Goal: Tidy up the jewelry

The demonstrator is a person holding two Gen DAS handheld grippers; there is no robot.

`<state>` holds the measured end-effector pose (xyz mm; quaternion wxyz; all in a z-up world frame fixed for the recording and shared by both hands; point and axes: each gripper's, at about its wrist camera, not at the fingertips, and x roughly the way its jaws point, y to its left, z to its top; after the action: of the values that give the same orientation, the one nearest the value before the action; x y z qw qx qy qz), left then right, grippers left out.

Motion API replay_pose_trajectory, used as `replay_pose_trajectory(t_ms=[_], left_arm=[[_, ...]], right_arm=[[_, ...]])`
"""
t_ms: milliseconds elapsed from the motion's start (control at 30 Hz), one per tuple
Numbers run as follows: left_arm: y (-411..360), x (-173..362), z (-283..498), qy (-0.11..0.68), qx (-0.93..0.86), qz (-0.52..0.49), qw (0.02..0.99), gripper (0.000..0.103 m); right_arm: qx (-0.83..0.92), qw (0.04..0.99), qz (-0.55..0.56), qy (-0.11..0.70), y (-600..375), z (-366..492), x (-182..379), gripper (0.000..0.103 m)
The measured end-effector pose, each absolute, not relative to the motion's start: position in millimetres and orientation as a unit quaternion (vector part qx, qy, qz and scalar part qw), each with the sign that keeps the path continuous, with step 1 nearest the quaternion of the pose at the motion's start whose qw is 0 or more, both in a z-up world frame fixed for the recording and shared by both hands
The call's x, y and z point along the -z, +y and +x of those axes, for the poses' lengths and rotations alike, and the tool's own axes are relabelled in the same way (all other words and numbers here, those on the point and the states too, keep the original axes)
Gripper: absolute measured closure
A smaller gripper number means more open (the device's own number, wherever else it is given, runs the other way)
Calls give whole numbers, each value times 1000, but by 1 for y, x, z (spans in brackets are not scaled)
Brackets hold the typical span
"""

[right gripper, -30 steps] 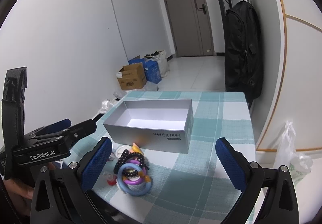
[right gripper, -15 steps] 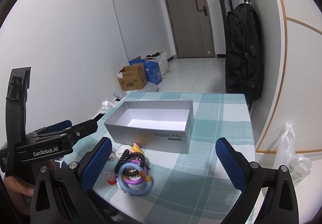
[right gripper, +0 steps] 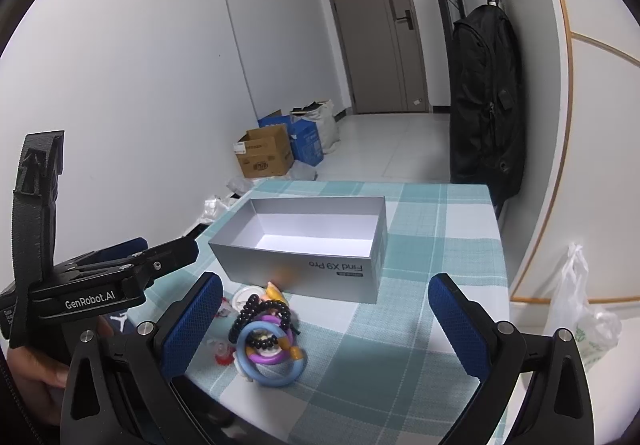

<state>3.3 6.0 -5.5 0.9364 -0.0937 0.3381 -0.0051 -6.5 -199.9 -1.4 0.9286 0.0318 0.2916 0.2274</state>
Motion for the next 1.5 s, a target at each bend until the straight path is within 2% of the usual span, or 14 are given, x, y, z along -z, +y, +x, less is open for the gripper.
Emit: replay_pose_trajectory(t_ms=[800, 1067, 1267, 1500], left_arm=[[4, 3, 1, 335, 12, -81, 939, 1], [24, 5, 9, 342, -8, -95, 935, 1], [35, 11, 15, 361, -55, -54, 930, 1], [54, 19, 22, 387, -69, -90, 915, 1]], right_arm=[[-237, 923, 18, 302, -192, -6, 8, 0], [-262, 906, -7, 332, -174, -4, 23, 0], [-313, 873, -31, 373, -154, -5, 40, 1], [-318, 860, -58, 394, -137, -4, 57, 2]])
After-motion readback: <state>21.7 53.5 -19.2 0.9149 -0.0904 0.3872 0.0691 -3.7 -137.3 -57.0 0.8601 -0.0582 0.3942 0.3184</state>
